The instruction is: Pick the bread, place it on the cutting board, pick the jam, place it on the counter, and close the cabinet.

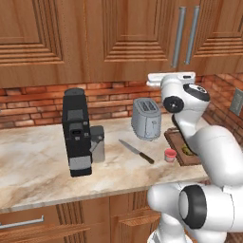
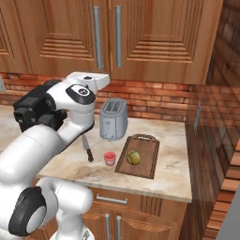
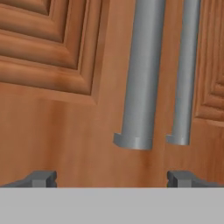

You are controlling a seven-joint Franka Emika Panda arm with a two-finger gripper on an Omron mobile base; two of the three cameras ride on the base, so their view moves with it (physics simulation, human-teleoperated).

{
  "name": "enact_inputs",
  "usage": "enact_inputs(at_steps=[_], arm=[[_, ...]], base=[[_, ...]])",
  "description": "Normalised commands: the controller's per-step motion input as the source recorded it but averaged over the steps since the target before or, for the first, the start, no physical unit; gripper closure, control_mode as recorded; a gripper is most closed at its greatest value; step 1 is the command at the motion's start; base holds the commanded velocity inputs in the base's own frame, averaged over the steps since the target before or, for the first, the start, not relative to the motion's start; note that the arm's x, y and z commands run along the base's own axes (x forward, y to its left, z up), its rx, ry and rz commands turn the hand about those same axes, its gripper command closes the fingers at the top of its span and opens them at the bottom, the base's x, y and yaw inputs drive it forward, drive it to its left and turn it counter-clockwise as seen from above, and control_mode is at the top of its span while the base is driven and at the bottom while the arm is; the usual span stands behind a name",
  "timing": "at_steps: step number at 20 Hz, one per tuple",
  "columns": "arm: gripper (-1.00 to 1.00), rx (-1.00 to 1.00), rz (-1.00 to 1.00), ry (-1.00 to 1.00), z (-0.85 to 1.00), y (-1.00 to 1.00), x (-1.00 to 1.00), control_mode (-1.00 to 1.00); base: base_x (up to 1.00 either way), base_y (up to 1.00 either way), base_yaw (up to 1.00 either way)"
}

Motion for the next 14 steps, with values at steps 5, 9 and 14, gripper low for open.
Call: enact_inputs(at_steps=[5,9,14], arm=[[-1.00,0.00,0.05,0.00,-0.01,-0.05,0.37,-1.00],[-1.00,0.00,0.05,0.00,-0.01,-0.03,0.36,-1.00],[-1.00,0.00,0.03,0.00,0.00,0.00,0.35,-1.00]], base=[[0.00,0.00,0.00],[0.00,0.00,0.00],[0.00,0.00,0.00]])
